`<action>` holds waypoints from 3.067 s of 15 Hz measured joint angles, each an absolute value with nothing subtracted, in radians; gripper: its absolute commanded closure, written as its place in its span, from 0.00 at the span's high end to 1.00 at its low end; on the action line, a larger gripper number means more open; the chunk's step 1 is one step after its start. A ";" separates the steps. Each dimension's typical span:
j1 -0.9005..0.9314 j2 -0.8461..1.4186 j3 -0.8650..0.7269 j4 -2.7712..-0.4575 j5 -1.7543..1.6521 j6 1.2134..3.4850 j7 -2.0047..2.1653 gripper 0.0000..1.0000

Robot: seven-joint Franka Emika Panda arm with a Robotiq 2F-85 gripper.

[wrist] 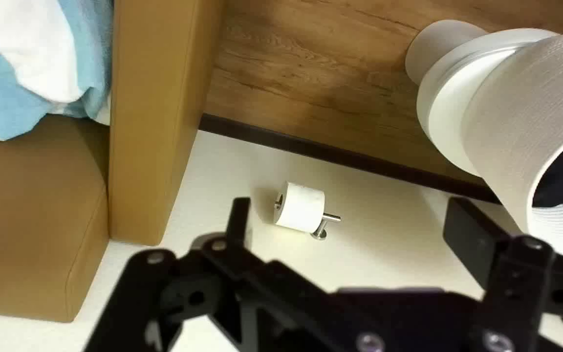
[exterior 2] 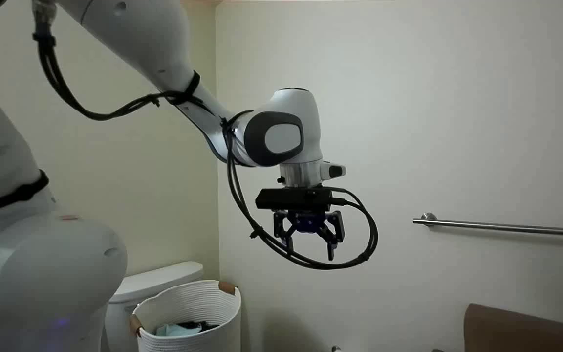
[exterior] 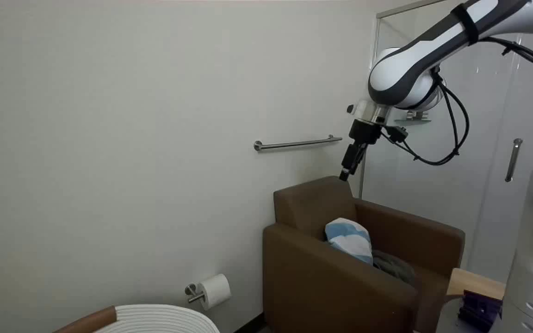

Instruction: Put the towel on the chair in the laundry hamper

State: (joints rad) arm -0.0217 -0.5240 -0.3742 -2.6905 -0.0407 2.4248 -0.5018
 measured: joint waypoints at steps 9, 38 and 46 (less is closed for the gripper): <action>-0.022 -0.523 -0.372 -2.690 0.007 2.439 -0.478 1.00; -0.013 0.645 -0.605 -1.933 1.054 2.979 -0.369 1.00; -0.211 1.094 -0.494 -1.687 0.723 3.050 0.084 1.00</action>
